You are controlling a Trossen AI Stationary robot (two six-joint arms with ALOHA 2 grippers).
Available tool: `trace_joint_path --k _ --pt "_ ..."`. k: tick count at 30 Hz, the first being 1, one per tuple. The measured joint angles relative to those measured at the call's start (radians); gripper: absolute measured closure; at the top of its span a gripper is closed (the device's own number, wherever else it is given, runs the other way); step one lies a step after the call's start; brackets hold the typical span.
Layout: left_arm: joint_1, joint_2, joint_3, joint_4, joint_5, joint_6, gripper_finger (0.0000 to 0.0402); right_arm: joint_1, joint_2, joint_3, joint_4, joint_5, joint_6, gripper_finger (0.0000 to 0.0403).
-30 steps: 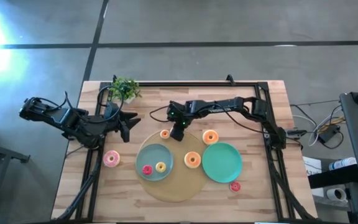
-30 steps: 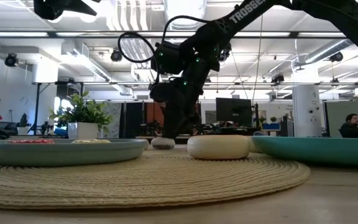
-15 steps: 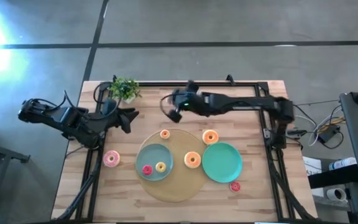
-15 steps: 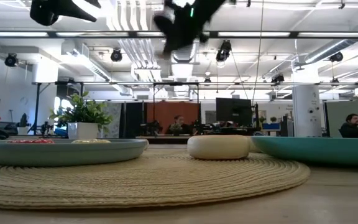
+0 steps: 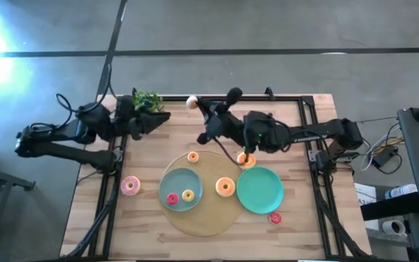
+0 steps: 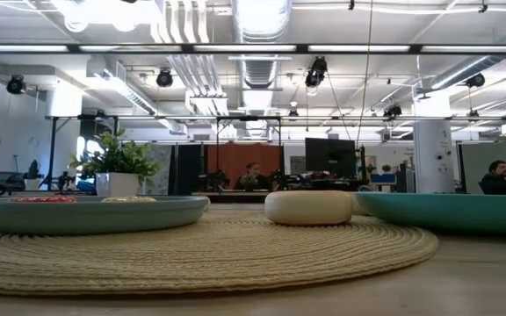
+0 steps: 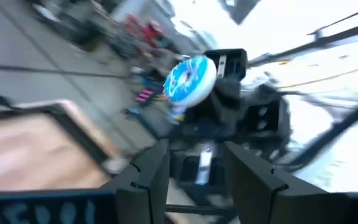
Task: Pick & Place donuts
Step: Put the small blue donut on the blue plate
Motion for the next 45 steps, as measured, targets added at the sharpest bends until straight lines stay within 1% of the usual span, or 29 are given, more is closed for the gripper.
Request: trace_joint_path --k 4,7,10,15,19,23,28,33,36,40,45 --pt "0.076 0.037 0.000 0.119 0.219 -0.099 0.0278 0.031 0.000 0.000 0.101 -0.004 -0.175 0.0390" --pt "0.107 0.076 0.000 0.210 0.318 -0.198 0.0278 0.048 0.000 0.001 0.176 -0.005 -0.278 0.0390" --pt "0.119 0.121 0.000 0.297 0.332 -0.385 0.0278 0.065 0.000 0.001 0.227 -0.026 -0.357 0.0390" --pt "0.136 0.194 0.000 0.441 0.352 -0.589 0.0278 0.099 0.000 0.001 0.270 -0.039 -0.406 0.0390" --pt "0.173 0.246 0.000 0.588 0.447 -0.746 0.0278 0.121 0.000 0.001 0.269 -0.057 -0.415 0.0390" --pt "0.194 0.292 0.000 0.677 0.492 -0.914 0.0278 0.139 0.000 0.001 0.280 -0.100 -0.467 0.0390" --pt "0.200 0.326 0.000 0.701 0.539 -0.988 0.0278 0.147 0.001 0.002 0.323 -0.111 -0.470 0.0390" --pt "0.200 0.377 0.012 0.795 0.541 -1.033 0.0278 0.146 0.005 0.002 0.318 -0.117 -0.463 0.0390" --pt "0.200 0.402 0.039 0.809 0.557 -1.038 0.0278 0.147 0.007 0.002 0.317 -0.122 -0.464 0.0390" --pt "0.198 0.436 0.084 0.816 0.605 -1.043 0.0278 0.146 0.007 0.002 0.317 -0.141 -0.470 0.0390" --pt "0.195 0.461 0.111 0.820 0.668 -1.047 0.0278 0.146 0.007 0.002 0.316 -0.150 -0.544 0.0390"
